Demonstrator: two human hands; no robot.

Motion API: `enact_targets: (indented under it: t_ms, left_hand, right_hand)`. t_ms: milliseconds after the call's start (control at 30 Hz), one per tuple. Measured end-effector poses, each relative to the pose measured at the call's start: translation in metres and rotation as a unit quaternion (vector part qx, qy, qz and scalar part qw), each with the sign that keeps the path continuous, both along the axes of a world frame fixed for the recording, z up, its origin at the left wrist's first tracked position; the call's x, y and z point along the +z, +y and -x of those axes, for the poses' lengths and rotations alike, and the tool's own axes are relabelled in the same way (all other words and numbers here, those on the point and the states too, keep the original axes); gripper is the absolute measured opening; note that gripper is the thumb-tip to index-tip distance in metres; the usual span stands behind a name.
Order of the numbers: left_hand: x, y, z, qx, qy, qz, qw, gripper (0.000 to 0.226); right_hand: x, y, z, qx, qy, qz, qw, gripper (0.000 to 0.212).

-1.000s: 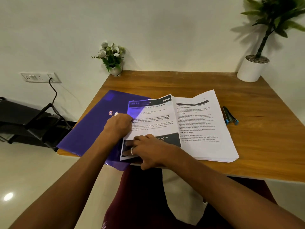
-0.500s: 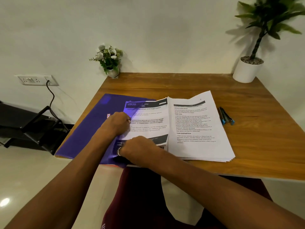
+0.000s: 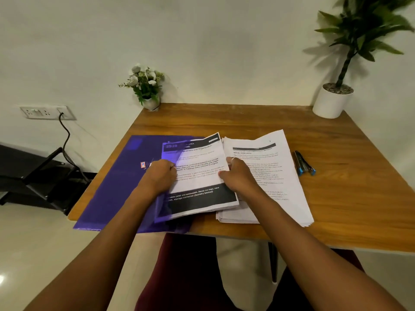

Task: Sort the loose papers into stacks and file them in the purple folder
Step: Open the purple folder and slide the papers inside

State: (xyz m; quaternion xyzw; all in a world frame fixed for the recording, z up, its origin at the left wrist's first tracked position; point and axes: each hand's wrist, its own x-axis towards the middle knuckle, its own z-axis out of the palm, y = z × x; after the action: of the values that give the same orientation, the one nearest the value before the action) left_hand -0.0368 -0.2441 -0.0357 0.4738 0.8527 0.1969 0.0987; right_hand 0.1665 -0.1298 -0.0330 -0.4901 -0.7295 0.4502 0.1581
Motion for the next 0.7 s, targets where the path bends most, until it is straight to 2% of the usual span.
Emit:
enact_targets:
  t_ms: [100,233,367,433,600,700]
  left_hand:
    - [0.009,0.004,-0.003,0.021,-0.002,-0.012,1.0,0.041]
    - [0.019,0.012,-0.012,0.029,0.002,-0.04,0.999,0.041]
    - [0.014,0.018,-0.022,0.035,-0.006,-0.03,0.999,0.042]
    - [0.003,0.016,-0.023,0.035,-0.017,-0.024,0.999,0.041]
    - [-0.017,0.005,-0.036,0.045,-0.01,-0.044,0.998,0.031]
    - [-0.016,-0.001,-0.044,0.061,0.024,-0.031,0.997,0.026]
  right_hand:
    - [0.002,-0.003,0.012,-0.021,0.049,0.011,0.999,0.049]
    - [-0.002,-0.028,0.039,0.007,0.086,-0.06,0.994,0.043]
    - [-0.01,-0.047,0.058,0.107,0.049,-0.042,0.992,0.019]
    - [-0.01,-0.044,0.053,0.125,0.026,-0.097,0.987,0.023]
    - [-0.003,-0.007,0.002,0.008,0.077,-0.239,0.968,0.024]
    - [-0.009,0.023,-0.046,-0.109,0.04,-0.328,0.938,0.02]
